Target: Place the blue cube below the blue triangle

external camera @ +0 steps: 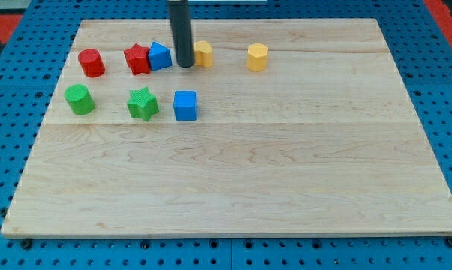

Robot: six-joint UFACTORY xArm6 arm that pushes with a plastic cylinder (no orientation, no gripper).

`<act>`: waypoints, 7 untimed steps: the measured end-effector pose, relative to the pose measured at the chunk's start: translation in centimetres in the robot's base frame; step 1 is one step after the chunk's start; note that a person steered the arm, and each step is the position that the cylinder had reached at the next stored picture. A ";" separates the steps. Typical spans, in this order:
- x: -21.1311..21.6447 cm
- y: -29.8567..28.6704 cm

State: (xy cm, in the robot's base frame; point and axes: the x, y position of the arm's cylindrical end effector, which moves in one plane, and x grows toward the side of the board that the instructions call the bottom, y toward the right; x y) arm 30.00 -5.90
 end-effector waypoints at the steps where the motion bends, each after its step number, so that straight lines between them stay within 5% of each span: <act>1: -1.5 0.2; 3: -1.1 -9.8; 5: 3.3 5.0; 6: 9.5 11.3; 7: 12.4 6.6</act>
State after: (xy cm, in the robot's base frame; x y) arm 42.40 0.71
